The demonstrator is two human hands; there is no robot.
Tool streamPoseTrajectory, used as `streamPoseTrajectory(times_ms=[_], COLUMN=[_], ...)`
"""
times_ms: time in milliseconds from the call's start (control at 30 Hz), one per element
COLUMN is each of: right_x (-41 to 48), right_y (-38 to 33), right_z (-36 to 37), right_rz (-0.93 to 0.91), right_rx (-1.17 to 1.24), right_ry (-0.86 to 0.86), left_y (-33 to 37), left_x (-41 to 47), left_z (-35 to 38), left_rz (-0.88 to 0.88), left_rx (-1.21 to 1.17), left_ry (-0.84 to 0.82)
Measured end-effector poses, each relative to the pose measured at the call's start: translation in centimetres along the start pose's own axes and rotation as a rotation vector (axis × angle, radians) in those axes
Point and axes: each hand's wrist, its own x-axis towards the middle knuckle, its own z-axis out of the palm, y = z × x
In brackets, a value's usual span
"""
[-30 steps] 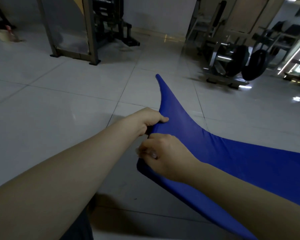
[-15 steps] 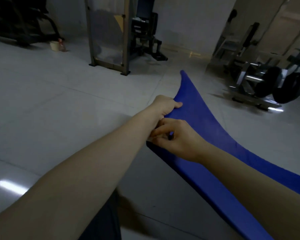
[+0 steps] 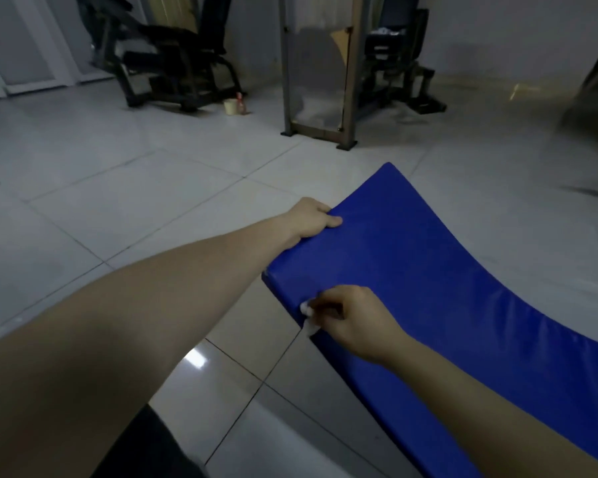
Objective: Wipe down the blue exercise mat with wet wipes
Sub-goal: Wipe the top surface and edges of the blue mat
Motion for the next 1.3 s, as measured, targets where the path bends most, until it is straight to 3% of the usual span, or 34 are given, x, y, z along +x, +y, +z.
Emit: streamPoseTrajectory(times_ms=[200, 400, 533, 633, 733, 867, 967, 1033, 1167, 1300], right_x=[7.2, 8.8, 7.6, 6.9, 6.2, 4.6, 4.0, 3.8, 2.4, -1.3], right_y=[8.0, 14.2, 15.0, 15.1, 15.1, 14.9, 15.5, 17.1, 23.0, 27.4], right_z=[6.1, 10.1, 11.4, 11.6, 11.5, 11.5, 12.1, 12.9, 13.1, 13.0], right_rz=[0.278, 0.607, 0.801, 0.887, 0.893, 0.811, 0.771, 0.764, 0.697, 0.842], right_rx=[0.197, 0.468, 0.690, 0.808, 0.932, 1.043, 0.924, 0.722, -0.194, -0.321], right_ry=[0.031, 0.041, 0.041, 0.092, 0.120, 0.011, -0.116, -0.198, -0.285, -0.542], left_y=[-10.4, -19.7, -23.6, -25.6, -26.4, -26.7, -27.7, -29.2, -33.9, -37.5], left_x=[9.6, 7.7, 2.8, 0.3, -0.6, -1.4, -1.4, -1.2, -1.2, -0.7], left_z=[0.4, 2.1, 5.8, 8.0, 9.3, 10.0, 10.2, 9.7, 6.9, 3.9], left_rz=[-0.112, -0.272, -0.163, -0.007, 0.050, 0.096, 0.060, -0.005, -0.184, -0.254], left_rx=[0.263, 0.342, 0.159, 0.115, 0.106, 0.198, 0.263, 0.314, 0.338, 0.440], left_ry=[0.057, -0.232, -0.273, -0.195, -0.070, 0.031, 0.036, 0.040, 0.236, 0.380])
